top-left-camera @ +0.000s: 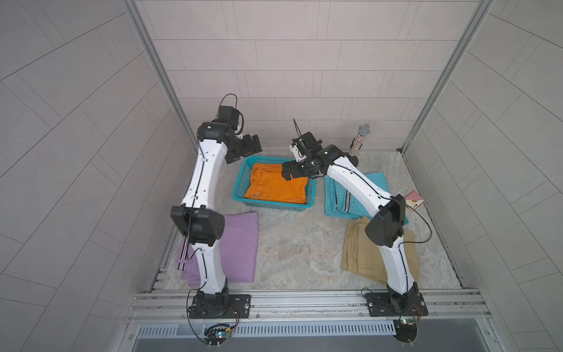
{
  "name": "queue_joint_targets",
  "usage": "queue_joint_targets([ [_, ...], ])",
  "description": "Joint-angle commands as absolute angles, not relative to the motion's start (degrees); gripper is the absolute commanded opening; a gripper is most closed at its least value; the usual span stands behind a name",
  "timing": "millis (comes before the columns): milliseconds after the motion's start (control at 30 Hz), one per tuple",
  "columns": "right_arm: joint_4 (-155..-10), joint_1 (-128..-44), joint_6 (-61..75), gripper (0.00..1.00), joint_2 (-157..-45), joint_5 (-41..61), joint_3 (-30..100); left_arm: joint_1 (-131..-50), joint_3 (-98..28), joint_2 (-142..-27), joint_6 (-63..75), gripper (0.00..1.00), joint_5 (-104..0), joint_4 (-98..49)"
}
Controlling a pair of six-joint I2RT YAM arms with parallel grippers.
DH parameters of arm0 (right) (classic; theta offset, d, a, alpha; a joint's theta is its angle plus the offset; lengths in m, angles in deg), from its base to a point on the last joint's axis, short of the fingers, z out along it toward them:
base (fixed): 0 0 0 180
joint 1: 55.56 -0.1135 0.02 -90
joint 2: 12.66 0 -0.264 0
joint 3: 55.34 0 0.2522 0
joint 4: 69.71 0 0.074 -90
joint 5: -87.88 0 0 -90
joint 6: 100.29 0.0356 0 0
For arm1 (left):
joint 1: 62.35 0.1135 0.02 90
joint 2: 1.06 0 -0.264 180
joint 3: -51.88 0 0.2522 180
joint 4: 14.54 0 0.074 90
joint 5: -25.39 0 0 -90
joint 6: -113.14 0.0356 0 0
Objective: Put the folded long pants in the basket
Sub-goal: Place the long pant in the basket, then pick up the long pant at the center of the board.
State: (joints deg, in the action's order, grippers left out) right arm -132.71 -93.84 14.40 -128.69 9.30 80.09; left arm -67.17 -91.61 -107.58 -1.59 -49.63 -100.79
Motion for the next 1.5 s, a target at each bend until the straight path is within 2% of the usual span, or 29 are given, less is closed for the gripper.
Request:
queue_joint_targets([
  [0,-119.5,-102.7,20.0,0.99,-118.2,12.9,62.2,-64.0,-77.2,-97.9,-8.7,1.00,-58.5,-106.2],
  [100,-103.5,-109.2,27.8,0.98,-110.7,14.6,43.8,-57.6,-60.0,-85.1,-8.6,1.00,-52.5,-101.0],
  [167,-96.1,-112.5,32.3,0.97,-109.5,15.5,36.4,-53.2,-46.3,-75.0,-10.3,1.00,-48.5,-93.4],
  [300,-88.8,-117.3,37.4,0.95,-113.8,16.6,30.9,-44.2,-24.2,-57.0,-14.2,1.00,-35.0,-80.1],
  [567,-82.8,-117.7,41.4,0.93,-125.8,20.3,32.4,-43.0,-17.5,-54.7,-8.2,1.00,-39.3,-89.8],
  [700,-82.3,-117.6,42.5,0.92,-132.7,21.3,36.9,-42.9,-18.6,-52.5,-7.0,1.00,-45.3,-92.7],
  [867,-83.9,-117.6,43.1,0.89,-139.8,20.3,42.6,-42.8,-20.8,-51.9,-5.0,1.00,-47.9,-96.1],
  [933,-84.2,-117.6,43.5,0.80,-141.9,19.9,44.4,-42.8,-21.8,-51.7,-4.1,1.00,-48.3,-97.8],
  [967,-84.4,-117.6,43.6,0.72,-142.7,19.5,45.0,-42.8,-22.4,-51.3,-3.9,1.00,-48.5,-98.5],
  [1100,-85.1,-117.2,43.8,0.15,-141.6,16.9,43.2,-42.8,-23.0,-50.1,-3.5,1.00,-46.8,-98.8],
  [1167,-85.2,-116.5,43.2,0.01,-137.7,14.7,38.3,-42.8,-22.3,-50.4,-2.9,1.00,-45.1,-98.2],
  [1367,-86.4,-111.2,40.5,0.00,-120.4,11.8,16.3,-42.9,-15.7,-50.1,-3.3,1.00,-34.8,-93.7],
  [1467,-87.5,-107.7,39.5,0.00,-111.2,11.6,5.8,-45.3,-11.1,-48.9,-7.1,1.00,-34.6,-89.3],
])
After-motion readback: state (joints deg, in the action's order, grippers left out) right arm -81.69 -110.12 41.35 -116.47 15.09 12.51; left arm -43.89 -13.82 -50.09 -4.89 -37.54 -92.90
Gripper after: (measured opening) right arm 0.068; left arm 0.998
